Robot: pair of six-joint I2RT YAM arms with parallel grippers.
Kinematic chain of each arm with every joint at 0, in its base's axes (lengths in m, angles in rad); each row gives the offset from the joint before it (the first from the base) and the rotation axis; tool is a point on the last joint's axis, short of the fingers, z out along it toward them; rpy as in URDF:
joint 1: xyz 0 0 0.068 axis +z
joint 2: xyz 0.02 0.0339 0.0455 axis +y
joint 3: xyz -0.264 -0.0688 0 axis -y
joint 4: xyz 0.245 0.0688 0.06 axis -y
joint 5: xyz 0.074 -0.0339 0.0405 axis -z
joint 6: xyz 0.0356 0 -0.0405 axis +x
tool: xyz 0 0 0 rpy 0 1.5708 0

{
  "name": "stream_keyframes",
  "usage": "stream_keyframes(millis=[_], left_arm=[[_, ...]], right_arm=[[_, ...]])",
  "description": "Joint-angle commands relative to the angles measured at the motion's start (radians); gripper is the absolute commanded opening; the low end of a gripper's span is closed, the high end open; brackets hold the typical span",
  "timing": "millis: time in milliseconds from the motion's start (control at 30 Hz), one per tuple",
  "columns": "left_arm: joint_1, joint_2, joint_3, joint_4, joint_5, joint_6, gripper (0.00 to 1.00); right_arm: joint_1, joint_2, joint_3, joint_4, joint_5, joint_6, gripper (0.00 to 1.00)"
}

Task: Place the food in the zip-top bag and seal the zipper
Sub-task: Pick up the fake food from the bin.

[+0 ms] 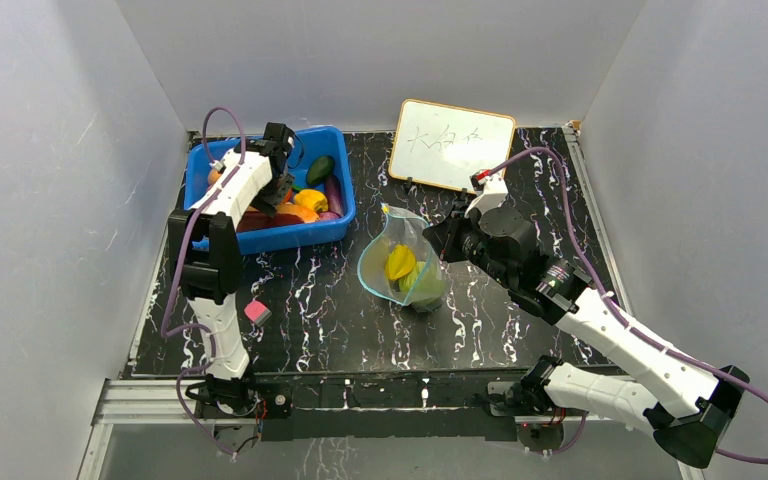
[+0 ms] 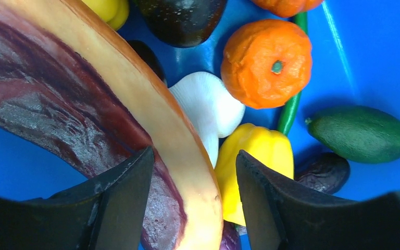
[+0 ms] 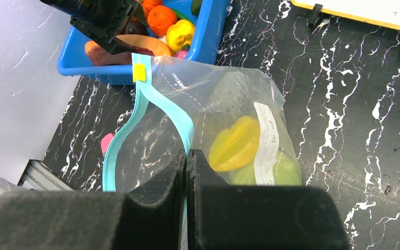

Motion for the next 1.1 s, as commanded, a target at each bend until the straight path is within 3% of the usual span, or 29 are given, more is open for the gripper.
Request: stream_keyframes(millis=[0,133,433,567,800,1067], left_arm=[[0.0,0.046,0.06,-0.19,-0.027,-0.079,0.56],[0.0,0.07,0.134,-0.302,-0.075,-0.128,0.55],[0.006,-0.042,0.134,-0.262,-0.187,-0.087,0.59],[0.028,-0.044,0.125,-0.277,-0.166,-0.085,0.59],[0.037,0.012,0.134,-0.265,-0.124,-0.035,0.65],[0.039,0.152,0.264,-0.421,-0.139,-0.081,0.72]], right_arm=[[0.0,-0.012,0.05,0.046,0.023,-0.008,0.0],[0.0,-0.004,0.06,0.043,0.022,-0.006,0.0],[0.0,-0.006,0.065,0.035,0.029,-0.005,0.0],[0.0,-0.012,0.051,0.043,0.025,-0.001,0.0],[0.0,-0.026,0.052,0.038,0.029,0.001,0.0],[0.0,-0.035,0.04,0.038,0.027,0.004,0.0]])
